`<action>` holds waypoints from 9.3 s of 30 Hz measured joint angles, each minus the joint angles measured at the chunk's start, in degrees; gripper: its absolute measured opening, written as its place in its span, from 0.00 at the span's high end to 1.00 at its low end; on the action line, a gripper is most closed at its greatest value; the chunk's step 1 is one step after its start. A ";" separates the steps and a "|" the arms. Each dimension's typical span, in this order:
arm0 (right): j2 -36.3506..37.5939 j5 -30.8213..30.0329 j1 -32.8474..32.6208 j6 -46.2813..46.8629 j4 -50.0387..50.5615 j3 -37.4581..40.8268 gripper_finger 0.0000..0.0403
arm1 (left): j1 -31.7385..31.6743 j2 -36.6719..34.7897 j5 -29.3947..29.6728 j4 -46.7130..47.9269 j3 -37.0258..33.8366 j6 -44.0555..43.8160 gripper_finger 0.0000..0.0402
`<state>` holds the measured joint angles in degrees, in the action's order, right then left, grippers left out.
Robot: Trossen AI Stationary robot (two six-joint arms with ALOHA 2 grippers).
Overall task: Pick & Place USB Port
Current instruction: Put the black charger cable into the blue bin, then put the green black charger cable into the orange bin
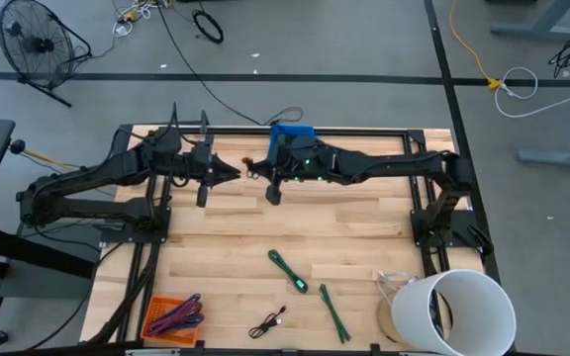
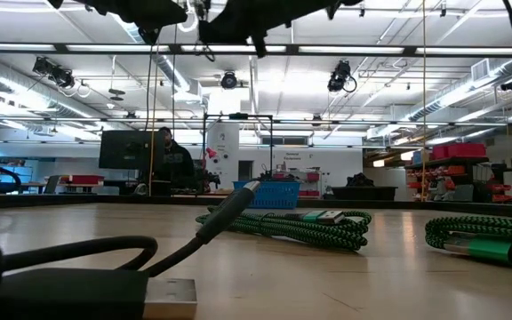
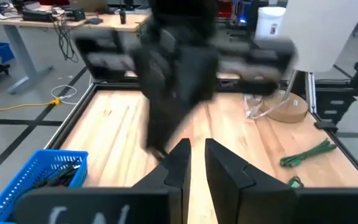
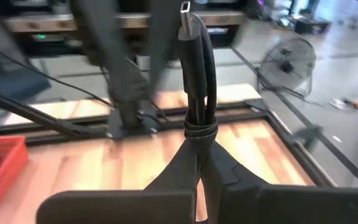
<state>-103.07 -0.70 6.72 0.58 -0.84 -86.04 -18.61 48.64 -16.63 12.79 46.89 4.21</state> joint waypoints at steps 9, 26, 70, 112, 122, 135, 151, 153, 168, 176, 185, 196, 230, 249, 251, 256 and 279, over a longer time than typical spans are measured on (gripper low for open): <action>3.24 -11.88 1.79 -1.41 12.70 -0.02 1.00 | 0.03 0.00 0.58 0.13 -0.02 -1.67 0.87; -5.64 -19.57 17.58 -4.08 13.82 -0.02 1.00 | 3.52 0.09 0.32 1.30 -0.04 -2.24 0.87; -14.92 -12.79 22.99 -15.64 17.07 -0.02 0.90 | 4.09 0.11 0.56 0.98 -0.07 3.10 0.87; -2.81 9.31 -8.79 14.01 30.57 -0.98 0.67 | 4.07 0.11 0.56 2.61 -0.07 0.33 0.87; -4.49 -8.73 -26.04 29.43 31.63 -0.89 0.67 | 4.09 0.09 0.54 5.39 -0.07 -0.64 0.87; -14.00 -12.76 -29.49 39.97 30.85 -0.91 0.67 | 4.09 0.11 0.56 8.23 -0.09 -0.61 0.87; -17.52 -10.72 -26.99 42.56 31.86 -0.99 0.67 | 4.09 0.11 0.53 8.67 -0.09 -0.59 0.87; -17.99 -10.49 -26.98 42.58 31.88 -0.90 0.67 | 4.09 0.10 0.53 8.62 -0.09 -0.59 0.87; -20.71 -8.68 -26.96 42.25 31.40 -0.93 0.67 | 4.07 0.11 0.53 8.98 -0.07 -0.59 0.87; -22.15 -10.64 -26.99 43.36 32.52 -1.22 0.80 | 4.11 0.11 0.53 9.41 -0.07 -0.61 0.87; -20.46 -11.72 -25.53 38.95 32.75 -0.86 0.98 | 4.11 0.11 0.56 9.37 -0.07 -0.59 0.87; -7.75 -22.22 -19.37 27.32 30.90 -0.78 0.99 | 4.11 0.11 0.36 8.17 -0.07 -0.61 0.87; 5.12 -19.22 -16.10 -1.48 -4.18 -0.93 0.99 | 4.96 0.93 -9.95 -16.95 -0.04 -5.04 0.79; 5.06 -19.15 -15.87 -1.03 -4.09 -0.89 1.00 | 9.74 5.67 -8.41 -24.81 -0.04 -4.90 0.58; 5.06 -19.02 -15.87 -1.04 -4.13 -0.89 1.00 | 10.23 6.72 -8.18 -26.66 0.00 -4.88 0.58; 5.03 -18.26 -15.74 -1.03 -3.40 -0.89 1.00 | 10.25 8.87 -4.72 -27.40 -0.02 -4.91 0.58; 5.14 -18.12 -15.72 0.53 0.40 -1.04 0.96 | 11.22 9.70 -5.65 -27.29 -0.11 -4.92 0.81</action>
<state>-97.93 -18.82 -8.99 1.10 -0.44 -87.09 -7.39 58.34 -22.28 -14.50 46.78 -0.71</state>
